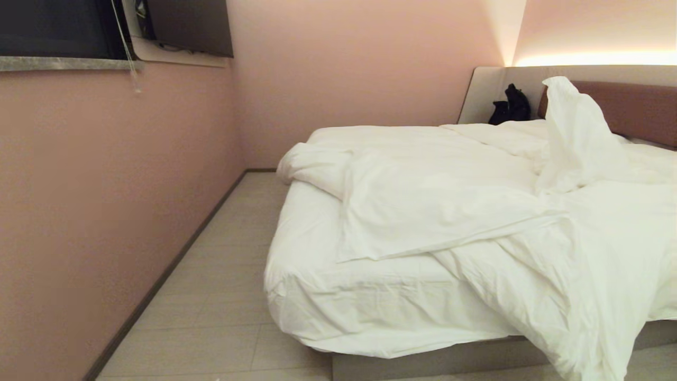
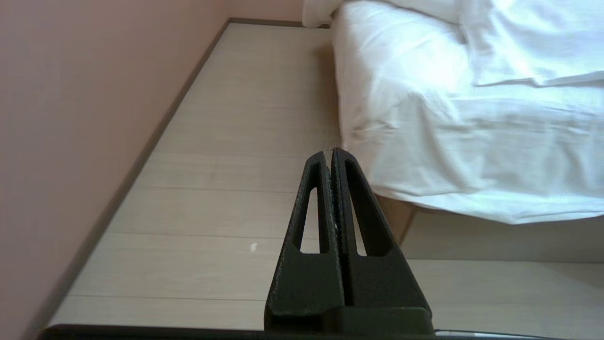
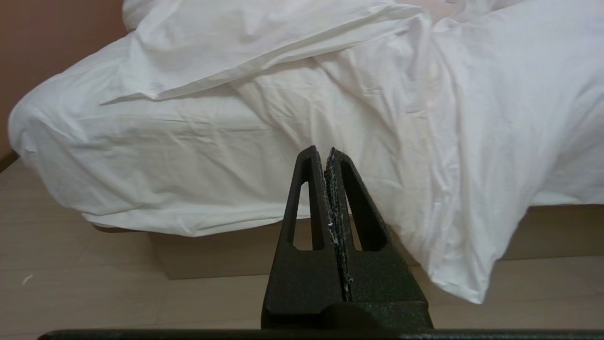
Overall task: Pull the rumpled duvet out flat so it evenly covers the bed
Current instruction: Hold the folded corner of the quilt
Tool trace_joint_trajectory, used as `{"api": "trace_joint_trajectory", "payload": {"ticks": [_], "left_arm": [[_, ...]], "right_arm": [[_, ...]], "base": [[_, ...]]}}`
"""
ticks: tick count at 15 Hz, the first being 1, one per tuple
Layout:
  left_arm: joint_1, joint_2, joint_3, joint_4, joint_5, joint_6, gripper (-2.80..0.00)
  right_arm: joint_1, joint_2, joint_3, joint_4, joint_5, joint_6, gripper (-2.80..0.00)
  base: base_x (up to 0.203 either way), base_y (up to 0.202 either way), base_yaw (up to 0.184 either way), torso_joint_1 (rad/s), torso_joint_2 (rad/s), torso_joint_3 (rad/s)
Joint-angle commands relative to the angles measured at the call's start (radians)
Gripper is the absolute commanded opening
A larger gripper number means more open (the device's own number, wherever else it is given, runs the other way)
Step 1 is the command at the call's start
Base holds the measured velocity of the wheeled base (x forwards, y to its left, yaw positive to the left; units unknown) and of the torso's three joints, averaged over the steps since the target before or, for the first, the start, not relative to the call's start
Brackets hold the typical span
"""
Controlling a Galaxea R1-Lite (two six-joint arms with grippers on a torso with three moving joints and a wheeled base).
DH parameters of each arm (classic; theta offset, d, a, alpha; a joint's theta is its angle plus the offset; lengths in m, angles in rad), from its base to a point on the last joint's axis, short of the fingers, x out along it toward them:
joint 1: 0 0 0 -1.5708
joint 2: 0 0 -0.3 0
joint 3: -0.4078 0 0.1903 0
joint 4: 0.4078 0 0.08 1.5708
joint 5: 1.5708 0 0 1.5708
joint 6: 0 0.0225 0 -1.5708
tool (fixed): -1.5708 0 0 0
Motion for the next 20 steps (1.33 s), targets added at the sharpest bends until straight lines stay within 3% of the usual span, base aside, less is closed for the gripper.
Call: {"api": "trace_joint_trajectory", "payload": {"ticks": [1, 11, 20], "left_arm": [[0.0, 0.0, 0.0, 0.002, 0.001, -0.001, -2.8], [0.0, 0.0, 0.0, 0.001, 0.0, -0.004, -2.8], [0.0, 0.0, -0.002, 0.001, -0.002, 0.001, -2.8]], "right_arm": [[0.0, -0.001, 0.0, 0.0, 0.0, 0.0, -2.8], [0.0, -0.001, 0.0, 0.0, 0.0, 0.0, -2.8], [0.0, -0.001, 0.0, 0.0, 0.0, 0.0, -2.8]], "base": [[0.0, -0.192, -0.003, 0.002, 0.0, 0.003], [0.0, -0.186, -0.001, 0.003, 0.0, 0.003], [0.0, -0.009, 0.0, 0.0, 0.0, 0.001]]}}
